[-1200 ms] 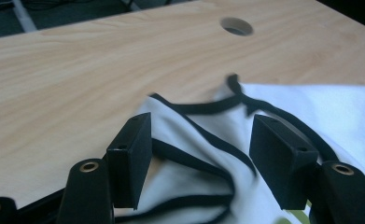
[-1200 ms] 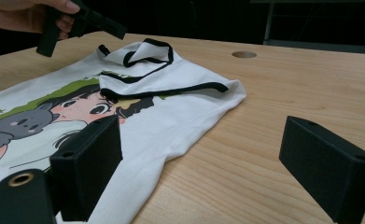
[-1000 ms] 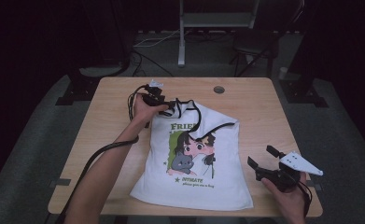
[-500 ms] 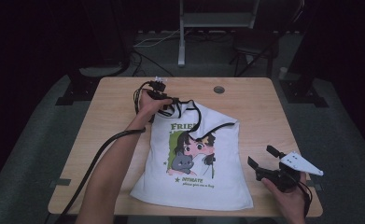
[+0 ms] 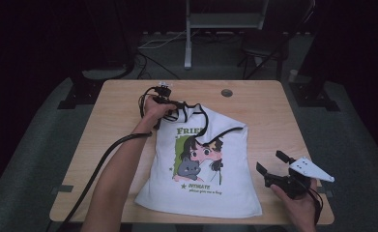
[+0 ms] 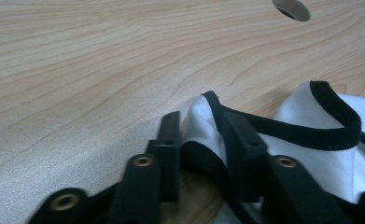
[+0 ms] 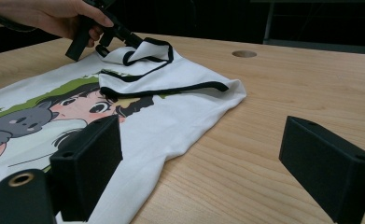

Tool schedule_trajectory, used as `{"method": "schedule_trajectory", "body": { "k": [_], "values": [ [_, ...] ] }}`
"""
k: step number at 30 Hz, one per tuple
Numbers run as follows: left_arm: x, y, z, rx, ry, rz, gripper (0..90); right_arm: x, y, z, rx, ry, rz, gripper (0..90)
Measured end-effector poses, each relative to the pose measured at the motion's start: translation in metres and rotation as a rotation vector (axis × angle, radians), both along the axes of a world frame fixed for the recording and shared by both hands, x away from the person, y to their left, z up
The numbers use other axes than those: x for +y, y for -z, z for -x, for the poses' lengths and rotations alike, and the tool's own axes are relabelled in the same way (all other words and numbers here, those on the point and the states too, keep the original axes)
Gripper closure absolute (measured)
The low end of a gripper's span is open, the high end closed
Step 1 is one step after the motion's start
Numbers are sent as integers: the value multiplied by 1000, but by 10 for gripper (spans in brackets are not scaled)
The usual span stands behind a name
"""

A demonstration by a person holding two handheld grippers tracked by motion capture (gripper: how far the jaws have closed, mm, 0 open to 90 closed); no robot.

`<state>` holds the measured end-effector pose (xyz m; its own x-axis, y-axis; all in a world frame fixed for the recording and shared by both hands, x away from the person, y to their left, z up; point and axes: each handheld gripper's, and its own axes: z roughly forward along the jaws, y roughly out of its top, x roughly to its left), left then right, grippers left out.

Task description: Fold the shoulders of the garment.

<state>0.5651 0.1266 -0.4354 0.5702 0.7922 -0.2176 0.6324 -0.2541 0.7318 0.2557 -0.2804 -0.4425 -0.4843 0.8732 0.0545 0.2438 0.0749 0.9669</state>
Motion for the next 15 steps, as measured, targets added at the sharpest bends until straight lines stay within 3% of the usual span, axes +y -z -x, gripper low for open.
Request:
{"method": "schedule_trajectory", "body": {
  "k": [2, 5, 10, 15],
  "values": [
    [0, -1, 1, -24, 13, 8, 807, 0, 0, 0, 0, 0, 0, 126],
    [-1, -3, 4, -49, 22, 21, 851, 0, 0, 0, 0, 0, -3, 126],
    [-3, -15, 10, -99, 24, 46, 860, 0, 0, 0, -1, -1, -3, 126],
    [-4, -35, 20, -161, 46, 59, 857, 0, 0, 0, 0, -2, -6, 126]
  ]
}}
